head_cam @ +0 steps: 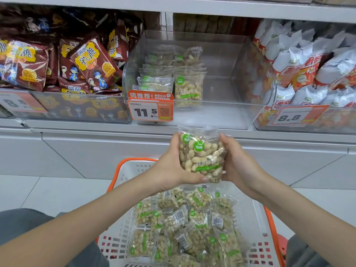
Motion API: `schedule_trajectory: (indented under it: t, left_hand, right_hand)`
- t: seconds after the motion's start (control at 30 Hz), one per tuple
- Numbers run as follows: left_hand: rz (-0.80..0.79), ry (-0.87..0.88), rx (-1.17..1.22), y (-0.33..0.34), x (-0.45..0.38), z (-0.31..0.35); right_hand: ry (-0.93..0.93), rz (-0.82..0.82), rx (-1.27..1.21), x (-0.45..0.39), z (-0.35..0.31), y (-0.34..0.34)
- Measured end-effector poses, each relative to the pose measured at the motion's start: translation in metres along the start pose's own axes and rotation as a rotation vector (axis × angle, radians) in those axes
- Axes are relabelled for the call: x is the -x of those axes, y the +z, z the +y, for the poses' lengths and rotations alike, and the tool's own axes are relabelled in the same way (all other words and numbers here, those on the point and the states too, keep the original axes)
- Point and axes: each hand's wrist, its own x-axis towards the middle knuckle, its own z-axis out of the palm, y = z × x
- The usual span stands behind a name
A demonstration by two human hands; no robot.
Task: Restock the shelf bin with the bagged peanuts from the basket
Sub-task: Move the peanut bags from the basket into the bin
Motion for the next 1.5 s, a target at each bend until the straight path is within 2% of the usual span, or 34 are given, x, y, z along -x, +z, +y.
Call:
schedule_trajectory:
  t: [0.2,0.3,0.37,0.47,0.63,0.7,0.87,0.97,1.17,1.37,1.5]
  left_hand:
    - [-0.015,0.006,-0.062,0.001,0.002,0.001]
    - [0.015,-0.047,0.0,-0.001,-0.001,-0.002]
    - [0.033,-0.06,0.009,-0.001,-0.002,-0.003]
    - [0.046,-0.061,-0.029,0.0,-0.002,-0.007]
    - [-0.023,-0.057,-0.127,0.007,0.0,-0.012]
    - [-0.051,-0.049,-0.154,0.01,0.001,-0.014]
    - [-0.108,-0.087,-0.195,0.013,0.007,-0.019]
    - [-0.147,-0.129,-0.162,0.014,0.01,-0.014]
    - [-0.192,-0.16,-0.037,0.02,0.016,-0.007]
    - [-0.195,-0.173,0.05,0.018,0.017,-0.003]
    - [-0.201,-0.204,0.11,0.018,0.015,-0.004]
  right_hand:
    - [0.039,-0.053,-0.08,0.004,-0.001,-0.002]
    - [0.017,-0.068,0.009,0.005,-0.003,-0.001]
    - [-0.109,0.057,0.218,0.004,-0.006,-0.003]
    - [-0.461,0.323,0.549,0.004,-0.011,-0.016]
    - [-0.798,0.219,0.882,0.004,-0.007,-0.011]
    - [-0.778,0.157,0.867,0.003,-0.003,-0.005]
    - [-0.488,0.03,0.601,-0.001,-0.005,-0.006]
    - [-0.441,-0.014,0.442,0.002,-0.01,-0.006]
    - [-0.588,0.116,0.433,0.005,-0.013,-0.001]
    - [-0.631,0.137,0.484,0.003,-0.009,-0.002]
    - [-0.723,0.239,0.626,0.001,-0.009,-0.006]
